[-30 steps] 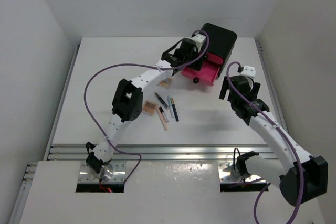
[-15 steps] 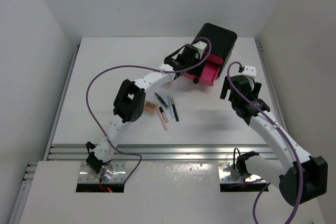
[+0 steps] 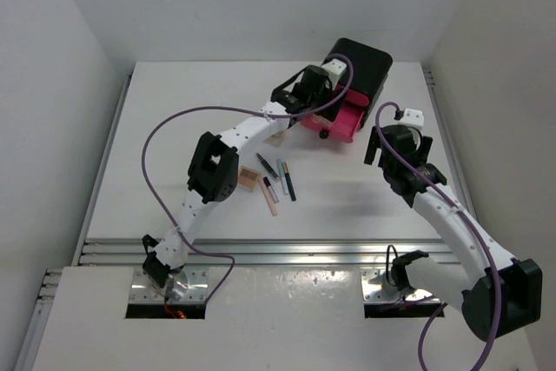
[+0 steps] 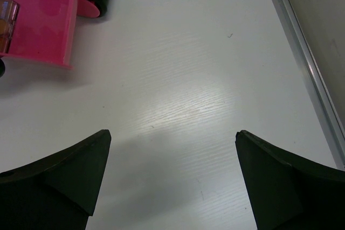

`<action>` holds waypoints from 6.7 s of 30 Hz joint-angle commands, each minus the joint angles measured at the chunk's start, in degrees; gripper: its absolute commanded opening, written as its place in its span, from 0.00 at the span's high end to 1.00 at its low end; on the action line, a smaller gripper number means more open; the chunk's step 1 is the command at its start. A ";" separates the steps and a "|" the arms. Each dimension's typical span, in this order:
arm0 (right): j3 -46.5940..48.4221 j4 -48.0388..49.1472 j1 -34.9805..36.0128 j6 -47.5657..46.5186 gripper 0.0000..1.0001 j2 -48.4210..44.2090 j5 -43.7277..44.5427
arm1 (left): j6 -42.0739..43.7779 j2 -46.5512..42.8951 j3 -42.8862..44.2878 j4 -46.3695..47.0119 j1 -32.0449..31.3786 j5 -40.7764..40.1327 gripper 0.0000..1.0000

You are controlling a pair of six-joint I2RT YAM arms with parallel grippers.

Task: Organize the makeup

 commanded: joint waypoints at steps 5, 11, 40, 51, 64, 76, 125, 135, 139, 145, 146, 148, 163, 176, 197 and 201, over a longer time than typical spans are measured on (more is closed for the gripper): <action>0.41 -0.21 -0.30 0.06 0.00 -1.25 -0.68 | 3.42 -7.95 6.84 -3.28 1.73 -2.47 0.00; 0.50 -1.09 -0.21 1.03 0.00 -1.08 -2.70 | 2.20 -15.15 -2.53 -10.67 8.23 3.59 0.00; -0.02 -5.22 1.02 4.10 0.00 -0.55 -5.17 | 5.27 -39.07 -62.15 -11.82 8.15 6.86 0.00; -1.61 -7.07 0.94 5.07 0.00 -3.27 -3.49 | 4.75 -34.42 -60.92 -11.21 10.08 6.95 0.00; -2.13 -7.50 0.94 5.25 0.00 -4.77 -1.65 | 1.14 -31.16 -65.31 -7.69 12.19 4.66 0.00; -2.49 -7.16 1.02 5.25 0.00 -5.03 -0.77 | 2.28 -32.83 -67.51 -7.69 15.18 7.64 0.44; -5.04 -7.95 -2.14 3.84 0.00 -6.61 -0.07 | -4.14 -0.49 0.08 0.04 -2.75 -2.46 0.44; -4.07 -7.86 -2.23 2.52 0.00 -6.17 0.46 | -4.66 1.10 0.61 1.10 -3.28 -0.61 0.22; -4.16 -7.68 -2.32 2.00 0.00 -5.91 -0.16 | -3.34 -0.12 -0.01 1.10 -3.28 -2.01 0.00; -1.97 -7.42 -2.14 0.59 0.00 -4.68 -2.00 | 1.21 -3.11 -0.01 1.10 -3.28 -4.04 0.00; -1.61 -7.42 -2.14 0.24 0.00 -4.68 -2.26 | 1.75 -3.73 -0.01 1.10 -3.28 -4.56 0.00; 0.14 -7.42 -1.97 0.41 0.00 -3.81 -2.88 | 3.59 -6.00 -0.01 0.58 -3.28 -5.09 0.00; 28.26 -9.53 16.21 3.21 0.00 21.58 1.61 | 10.19 -34.39 -21.43 -15.85 10.51 -10.19 0.00; 59.44 -10.06 25.11 25.10 0.01 59.88 -7.80 | -3.61 -59.63 -60.55 -19.04 34.77 1.93 0.00; 85.93 -18.58 24.67 30.55 0.01 87.78 5.12 | -1.41 -60.95 -62.50 -17.27 34.87 2.81 0.00; 86.28 -21.30 23.26 36.61 0.01 89.10 2.83 | -0.89 -60.95 -62.50 -17.27 34.87 2.81 0.00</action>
